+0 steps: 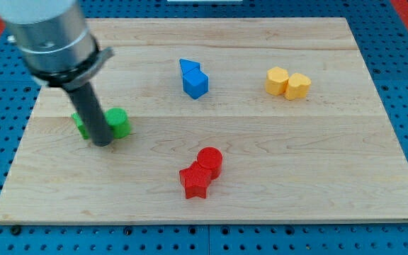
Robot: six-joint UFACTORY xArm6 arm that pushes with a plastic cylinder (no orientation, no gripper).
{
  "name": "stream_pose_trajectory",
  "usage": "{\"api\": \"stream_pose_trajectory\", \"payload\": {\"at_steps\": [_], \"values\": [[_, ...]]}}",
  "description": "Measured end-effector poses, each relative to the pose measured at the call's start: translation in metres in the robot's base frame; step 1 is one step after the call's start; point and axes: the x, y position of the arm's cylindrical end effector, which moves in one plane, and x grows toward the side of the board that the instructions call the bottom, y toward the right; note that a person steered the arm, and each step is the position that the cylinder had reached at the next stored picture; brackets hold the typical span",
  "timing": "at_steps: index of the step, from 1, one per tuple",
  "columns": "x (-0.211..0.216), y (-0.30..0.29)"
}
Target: Push green circle into the blue blocks
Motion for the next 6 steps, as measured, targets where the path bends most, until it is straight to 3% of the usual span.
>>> {"api": "stream_pose_trajectory", "payload": {"at_steps": [2, 3, 4, 5, 6], "values": [[-0.046, 0.042], [-0.027, 0.037], [-0.056, 0.006], [-0.086, 0.025], [-0.094, 0.08]]}}
